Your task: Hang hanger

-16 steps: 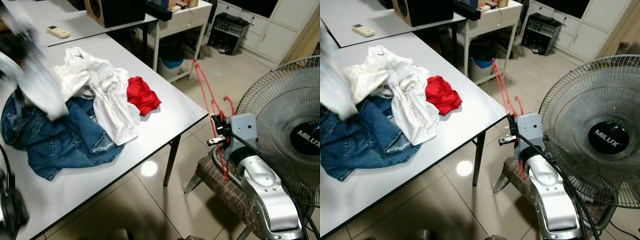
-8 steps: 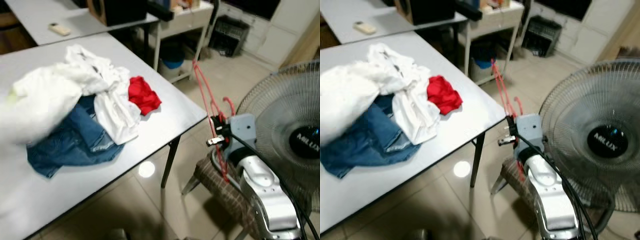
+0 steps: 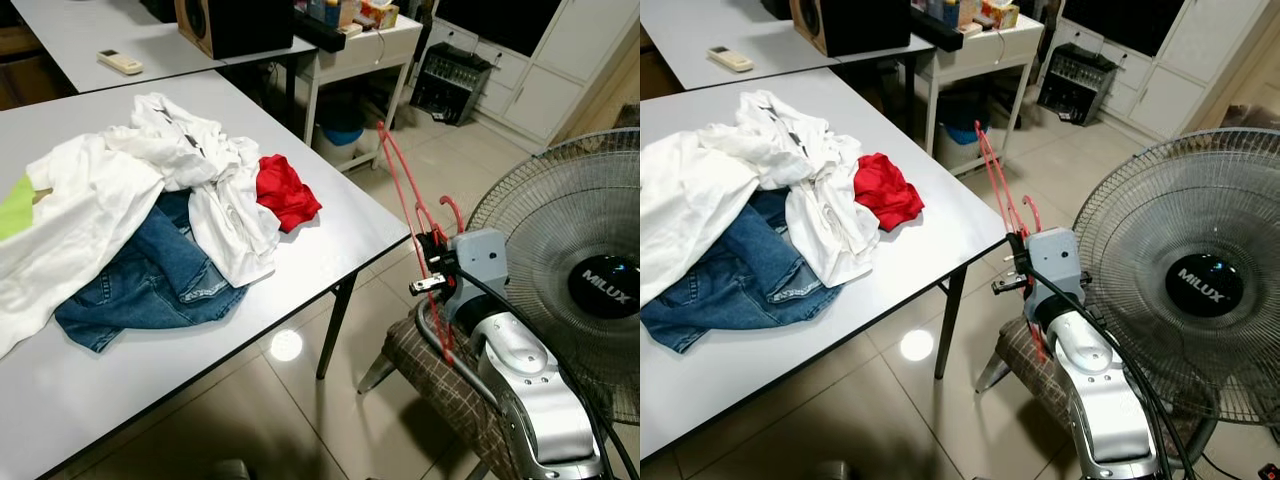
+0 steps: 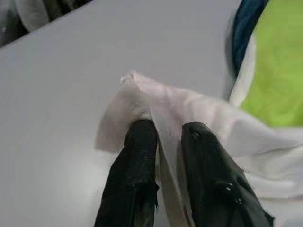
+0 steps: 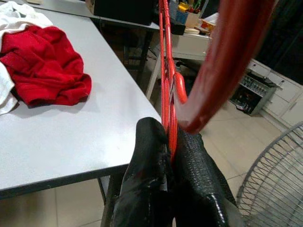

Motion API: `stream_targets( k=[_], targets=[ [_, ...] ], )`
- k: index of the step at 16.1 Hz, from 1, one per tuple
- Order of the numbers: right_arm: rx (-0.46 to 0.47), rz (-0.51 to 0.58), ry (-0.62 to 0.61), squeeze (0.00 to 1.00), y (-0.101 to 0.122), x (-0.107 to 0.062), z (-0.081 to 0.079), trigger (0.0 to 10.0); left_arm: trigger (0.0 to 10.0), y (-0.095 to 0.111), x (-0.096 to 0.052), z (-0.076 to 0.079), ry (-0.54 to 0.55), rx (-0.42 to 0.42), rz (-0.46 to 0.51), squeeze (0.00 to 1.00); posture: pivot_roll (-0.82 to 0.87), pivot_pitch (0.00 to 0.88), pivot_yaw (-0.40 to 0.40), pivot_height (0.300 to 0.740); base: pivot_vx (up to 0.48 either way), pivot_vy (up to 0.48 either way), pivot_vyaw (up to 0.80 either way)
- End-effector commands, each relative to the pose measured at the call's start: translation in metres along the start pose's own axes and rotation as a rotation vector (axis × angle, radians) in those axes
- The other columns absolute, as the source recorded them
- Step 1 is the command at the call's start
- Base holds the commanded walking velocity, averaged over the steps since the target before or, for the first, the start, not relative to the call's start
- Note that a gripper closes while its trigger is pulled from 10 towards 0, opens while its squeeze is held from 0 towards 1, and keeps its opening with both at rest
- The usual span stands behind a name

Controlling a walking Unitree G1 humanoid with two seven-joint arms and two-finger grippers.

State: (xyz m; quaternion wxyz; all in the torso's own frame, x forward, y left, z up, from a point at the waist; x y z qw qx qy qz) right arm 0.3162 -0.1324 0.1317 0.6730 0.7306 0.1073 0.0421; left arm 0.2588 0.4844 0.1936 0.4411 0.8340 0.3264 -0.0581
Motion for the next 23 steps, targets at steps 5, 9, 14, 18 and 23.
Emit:
stream_targets(
  k=[5, 9, 14, 18, 23],
  targets=[
    [-0.018, -0.003, -0.002, 0.00, -0.001, 0.000, 0.005, 10.0, 10.0, 0.005, -0.023, -0.006, -0.167, 0.392, -0.116, 1.00, 0.08, 0.009, -0.070, 0.740, 0.000, 0.000, 0.00],
    [-0.024, -0.009, 0.004, 0.00, -0.002, 0.001, 0.004, 10.0, 10.0, 0.060, -0.026, -0.036, 0.092, 0.699, -0.031, 1.00, 0.07, 0.011, -0.070, 0.740, 0.000, 0.000, 0.00],
    [-0.019, -0.002, -0.014, 0.00, -0.001, 0.000, 0.006, 10.0, 10.0, 0.189, -0.025, 0.094, -0.240, 0.200, 0.654, 1.00, 0.06, 0.015, -0.045, 0.740, 0.000, 0.000, 0.00],
    [-0.015, 0.006, -0.032, 0.00, 0.000, -0.002, 0.005, 10.0, 10.0, 0.213, -0.025, 0.196, -0.469, 0.229, 0.762, 1.00, 0.03, 0.021, -0.019, 0.740, 0.000, 0.000, 0.00],
    [-0.020, 0.010, -0.048, 0.00, 0.003, -0.004, 0.007, 10.0, 10.0, 0.198, 0.019, 0.255, -0.360, 0.405, 0.591, 0.00, 0.00, 0.034, -0.013, 0.740, 0.000, 0.000, 0.00]
  ],
)
Point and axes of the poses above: a point about 5 cm out from each wrist's last joint towards the gripper, its own x axis pointing out of the wrist towards the gripper, its own y axis along the axis of the wrist's last joint, z = x × y, the point moved 6 cm from there along x, pointing out of the wrist towards the gripper, and after that the axes turned 14 degrees about x, right-handed, at the moved point
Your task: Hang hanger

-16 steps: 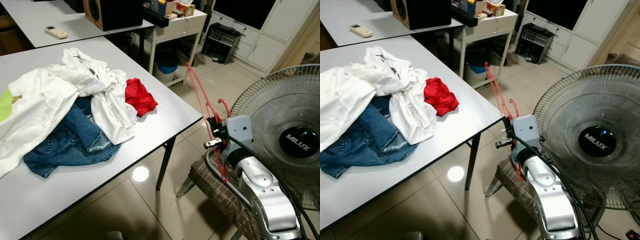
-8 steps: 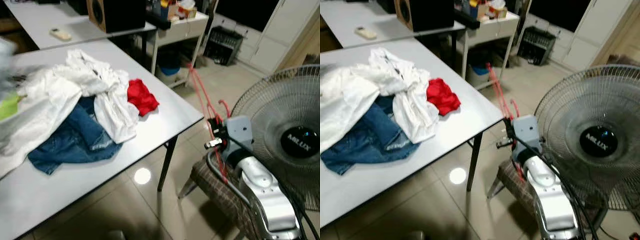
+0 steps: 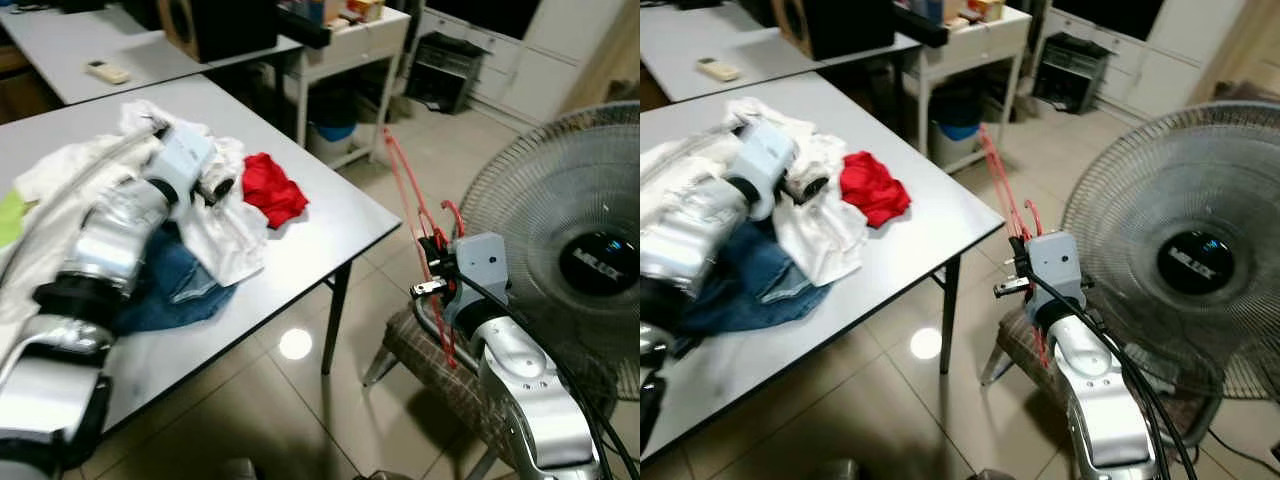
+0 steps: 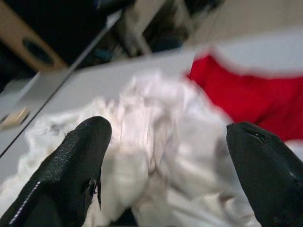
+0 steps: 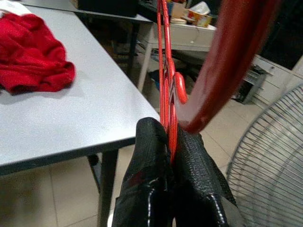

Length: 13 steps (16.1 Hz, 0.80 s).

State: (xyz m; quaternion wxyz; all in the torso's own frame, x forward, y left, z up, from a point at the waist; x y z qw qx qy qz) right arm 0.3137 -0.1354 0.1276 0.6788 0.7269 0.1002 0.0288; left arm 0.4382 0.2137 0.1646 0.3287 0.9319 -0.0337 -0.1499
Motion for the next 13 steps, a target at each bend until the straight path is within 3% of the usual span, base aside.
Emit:
stream_targets(
  k=[1, 3, 5, 6, 7, 9, 11, 12, 13],
  targets=[
    [-0.009, 0.019, -0.018, 0.00, 0.007, -0.002, 0.005, 10.0, 10.0, -0.004, 0.002, -0.007, 0.052, 0.028, -0.032, 0.00, 0.00, 0.038, -0.016, 0.740, 0.000, 0.000, 0.00],
    [-0.013, 0.012, -0.014, 0.00, 0.005, -0.003, 0.004, 10.0, 10.0, -0.014, 0.007, -0.005, 0.093, 0.035, -0.090, 0.00, 0.00, 0.040, -0.022, 0.740, 0.000, 0.000, 0.00],
    [-0.017, 0.011, -0.008, 0.00, 0.006, -0.002, 0.002, 10.0, 10.0, -0.021, 0.009, -0.012, 0.170, 0.045, -0.138, 0.00, -0.01, 0.041, -0.023, 0.740, 0.000, 0.000, 0.00],
    [-0.019, 0.012, -0.008, 0.00, 0.007, -0.003, 0.003, 10.0, 10.0, -0.026, 0.008, -0.023, 0.243, 0.022, -0.165, 0.00, -0.01, 0.044, -0.022, 0.740, 0.000, 0.000, 0.00],
    [-0.020, 0.012, -0.010, 0.00, 0.007, -0.003, 0.004, 10.0, 10.0, -0.030, 0.005, -0.031, 0.290, -0.017, -0.183, 0.00, -0.01, 0.044, -0.022, 0.740, 0.000, 0.000, 0.00],
    [-0.021, 0.010, -0.012, 0.00, 0.007, -0.004, 0.005, 10.0, 10.0, -0.032, 0.006, -0.030, 0.307, -0.192, -0.164, 0.00, -0.01, 0.046, -0.023, 0.740, 0.000, 0.000, 0.00],
    [-0.022, 0.006, -0.010, 0.00, 0.006, -0.005, 0.004, 10.0, 10.0, -0.035, 0.007, -0.027, 0.302, -0.224, -0.174, 0.00, -0.01, 0.048, -0.026, 0.740, 0.000, 0.000, 0.00],
    [-0.021, 0.004, -0.007, 0.00, 0.006, -0.004, 0.003, 10.0, 8.1, -0.043, 0.005, -0.024, 0.313, -0.204, -0.216, 0.00, -0.01, 0.049, -0.027, 0.740, 0.000, 0.000, 0.00],
    [-0.021, 0.004, -0.005, 0.00, 0.006, -0.003, 0.002, 10.0, 4.5, -0.046, 0.005, -0.024, 0.317, -0.204, -0.230, 0.00, -0.01, 0.049, -0.027, 0.740, 0.000, 0.000, 0.00]
  ],
)
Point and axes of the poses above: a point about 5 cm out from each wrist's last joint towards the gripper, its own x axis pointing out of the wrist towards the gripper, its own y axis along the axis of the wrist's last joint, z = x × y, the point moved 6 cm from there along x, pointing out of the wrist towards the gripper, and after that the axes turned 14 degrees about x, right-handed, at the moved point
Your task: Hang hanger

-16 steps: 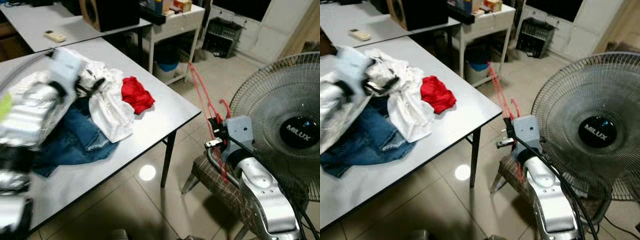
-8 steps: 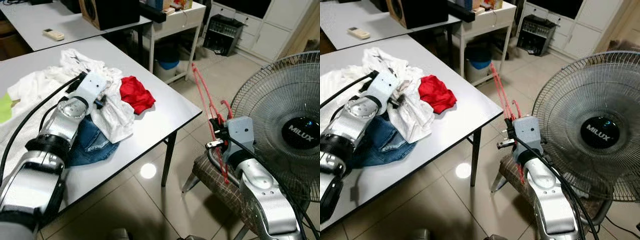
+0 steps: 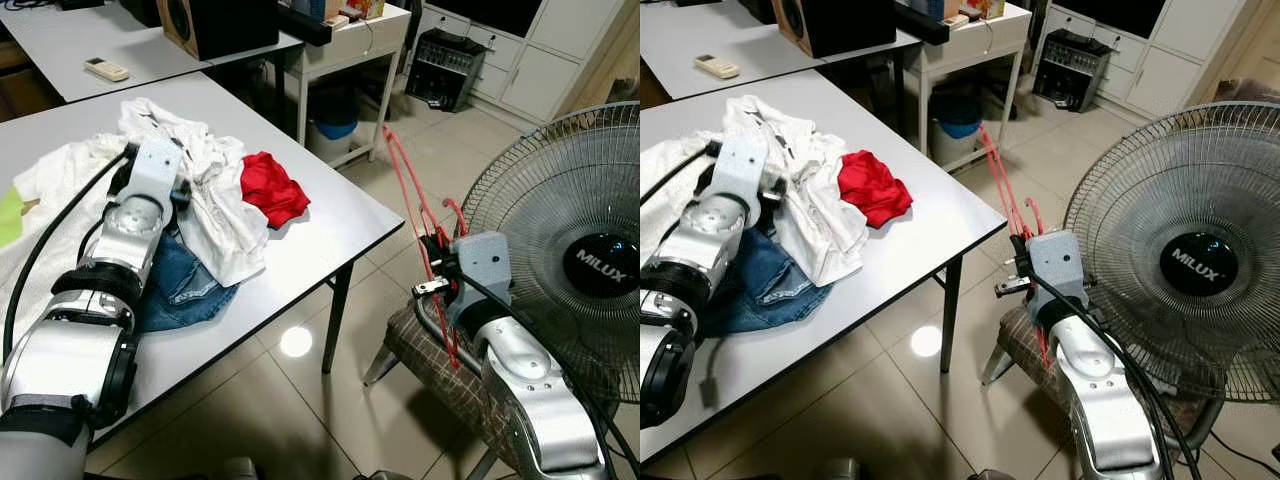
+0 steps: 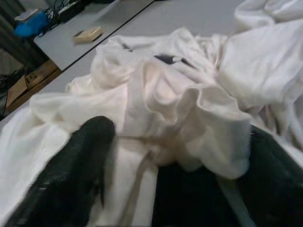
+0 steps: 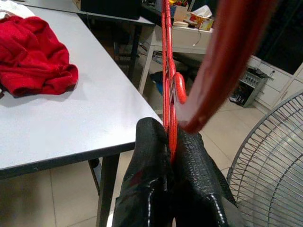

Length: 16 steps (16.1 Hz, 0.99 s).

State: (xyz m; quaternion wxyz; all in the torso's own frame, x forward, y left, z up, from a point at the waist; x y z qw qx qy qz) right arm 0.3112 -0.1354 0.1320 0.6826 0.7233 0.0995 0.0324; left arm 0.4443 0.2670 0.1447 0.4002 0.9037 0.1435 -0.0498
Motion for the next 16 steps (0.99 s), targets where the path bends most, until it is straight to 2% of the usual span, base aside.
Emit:
stream_targets(
  k=[1, 2, 6, 11, 16],
  targets=[
    [-0.009, 0.000, -0.008, 0.00, 0.002, 0.000, 0.003, 10.0, 2.1, 0.008, 0.001, -0.001, 0.006, -0.011, 0.012, 0.00, -0.01, 0.049, -0.027, 0.740, 0.000, 0.000, 0.00],
    [-0.009, -0.001, -0.007, 0.00, 0.002, -0.001, 0.003, 10.0, 0.0, 0.008, 0.001, 0.005, -0.024, -0.012, 0.012, 0.00, -0.01, 0.049, -0.028, 0.740, 0.000, 0.000, 0.00],
    [-0.012, -0.008, -0.005, 0.00, 0.001, -0.002, 0.003, 10.0, 0.0, -0.001, 0.000, 0.011, -0.026, -0.033, -0.021, 0.00, -0.02, 0.050, -0.027, 0.740, 0.000, 0.000, 0.00],
    [-0.016, -0.009, -0.003, 0.00, 0.001, -0.002, 0.003, 10.0, 0.0, -0.004, 0.000, 0.002, 0.014, -0.053, -0.021, 0.00, -0.02, 0.048, -0.033, 0.740, 0.000, 0.000, 0.00],
    [-0.019, -0.011, 0.006, 0.00, 0.001, -0.001, 0.002, 10.0, 0.0, -0.007, 0.000, -0.003, 0.009, -0.065, -0.009, 0.00, -0.01, 0.047, -0.041, 0.740, 0.000, 0.000, 0.00]
  ],
)
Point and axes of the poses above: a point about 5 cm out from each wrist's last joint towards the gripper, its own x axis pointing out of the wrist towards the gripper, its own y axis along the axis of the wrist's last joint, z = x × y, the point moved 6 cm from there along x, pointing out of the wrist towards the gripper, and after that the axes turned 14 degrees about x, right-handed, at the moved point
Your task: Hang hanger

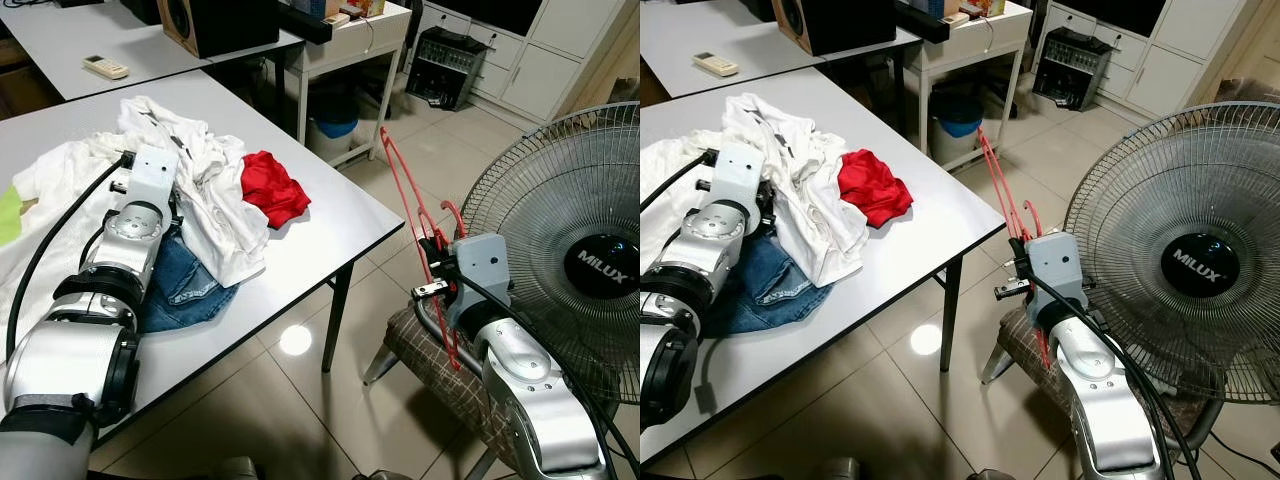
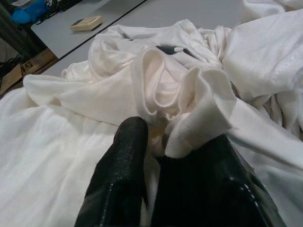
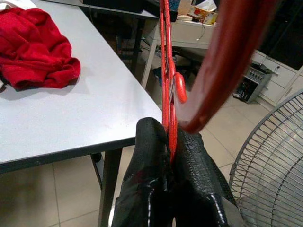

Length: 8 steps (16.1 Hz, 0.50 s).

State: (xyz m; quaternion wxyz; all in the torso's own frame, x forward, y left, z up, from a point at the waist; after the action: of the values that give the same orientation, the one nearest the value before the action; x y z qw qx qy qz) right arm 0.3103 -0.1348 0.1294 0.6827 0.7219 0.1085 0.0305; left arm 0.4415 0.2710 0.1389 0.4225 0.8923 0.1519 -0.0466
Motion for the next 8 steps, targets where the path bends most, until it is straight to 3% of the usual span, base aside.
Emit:
stream_targets(
  k=[1, 4, 8],
  targets=[
    [-0.019, 0.005, -0.003, 0.00, 0.003, 0.000, 0.002, 10.0, 0.0, -0.001, 0.000, -0.005, 0.006, -0.018, 0.004, 0.00, -0.01, 0.046, -0.042, 0.740, 0.000, 0.000, 0.00],
    [-0.020, 0.005, -0.001, 0.00, 0.004, 0.000, 0.002, 10.0, 0.0, -0.002, 0.000, -0.010, 0.015, -0.034, 0.009, 0.00, -0.01, 0.045, -0.043, 0.740, 0.000, 0.000, 0.00],
    [-0.022, 0.003, 0.000, 0.00, 0.003, 0.001, 0.002, 10.0, 0.0, 0.011, -0.001, -0.007, -0.036, -0.138, 0.082, 0.00, -0.01, 0.043, -0.044, 0.740, 0.000, 0.000, 0.00]
  ],
)
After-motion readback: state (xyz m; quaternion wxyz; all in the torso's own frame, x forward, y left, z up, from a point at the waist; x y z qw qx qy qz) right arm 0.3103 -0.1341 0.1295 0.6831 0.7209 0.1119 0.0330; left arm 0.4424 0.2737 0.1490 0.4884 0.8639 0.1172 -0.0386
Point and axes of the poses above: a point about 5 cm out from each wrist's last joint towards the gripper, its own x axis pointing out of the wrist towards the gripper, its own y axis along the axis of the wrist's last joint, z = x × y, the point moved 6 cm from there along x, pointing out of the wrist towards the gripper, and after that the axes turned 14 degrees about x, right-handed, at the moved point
